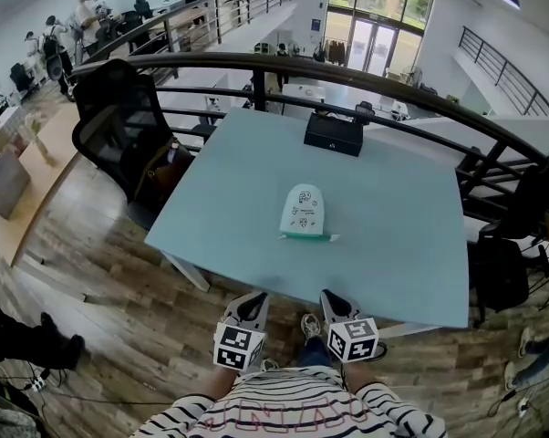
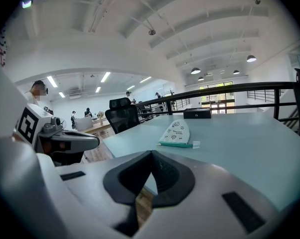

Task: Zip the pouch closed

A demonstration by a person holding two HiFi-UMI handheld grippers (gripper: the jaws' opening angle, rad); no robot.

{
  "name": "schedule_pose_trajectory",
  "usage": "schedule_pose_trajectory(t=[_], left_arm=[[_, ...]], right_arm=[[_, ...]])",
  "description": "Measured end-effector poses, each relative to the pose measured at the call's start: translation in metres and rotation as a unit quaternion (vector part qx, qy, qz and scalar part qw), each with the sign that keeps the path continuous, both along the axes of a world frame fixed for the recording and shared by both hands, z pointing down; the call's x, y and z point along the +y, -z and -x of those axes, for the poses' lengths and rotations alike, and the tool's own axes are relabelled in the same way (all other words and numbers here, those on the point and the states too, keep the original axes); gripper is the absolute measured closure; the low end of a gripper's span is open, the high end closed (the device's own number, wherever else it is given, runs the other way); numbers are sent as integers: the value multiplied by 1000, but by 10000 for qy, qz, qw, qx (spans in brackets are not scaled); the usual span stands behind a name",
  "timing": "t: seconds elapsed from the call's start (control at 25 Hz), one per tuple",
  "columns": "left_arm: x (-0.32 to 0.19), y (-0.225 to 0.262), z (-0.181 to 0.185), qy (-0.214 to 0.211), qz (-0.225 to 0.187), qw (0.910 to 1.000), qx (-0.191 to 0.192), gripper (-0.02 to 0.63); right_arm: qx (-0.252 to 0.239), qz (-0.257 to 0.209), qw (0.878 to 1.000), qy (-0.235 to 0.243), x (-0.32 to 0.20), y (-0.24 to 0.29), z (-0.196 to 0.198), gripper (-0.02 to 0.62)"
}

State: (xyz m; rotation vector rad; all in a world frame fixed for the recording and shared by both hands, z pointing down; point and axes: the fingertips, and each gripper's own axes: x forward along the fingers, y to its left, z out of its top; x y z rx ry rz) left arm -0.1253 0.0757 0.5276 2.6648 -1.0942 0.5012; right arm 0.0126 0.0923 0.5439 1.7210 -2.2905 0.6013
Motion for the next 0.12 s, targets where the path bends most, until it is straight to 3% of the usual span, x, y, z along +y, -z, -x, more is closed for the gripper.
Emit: schedule_pose_trajectory(t=[0.12], left_arm=[[-1,2,-3,-14,-13,10000,-17,581]], right_arm=[[7,-1,10000,1,-1,3,-2,569]])
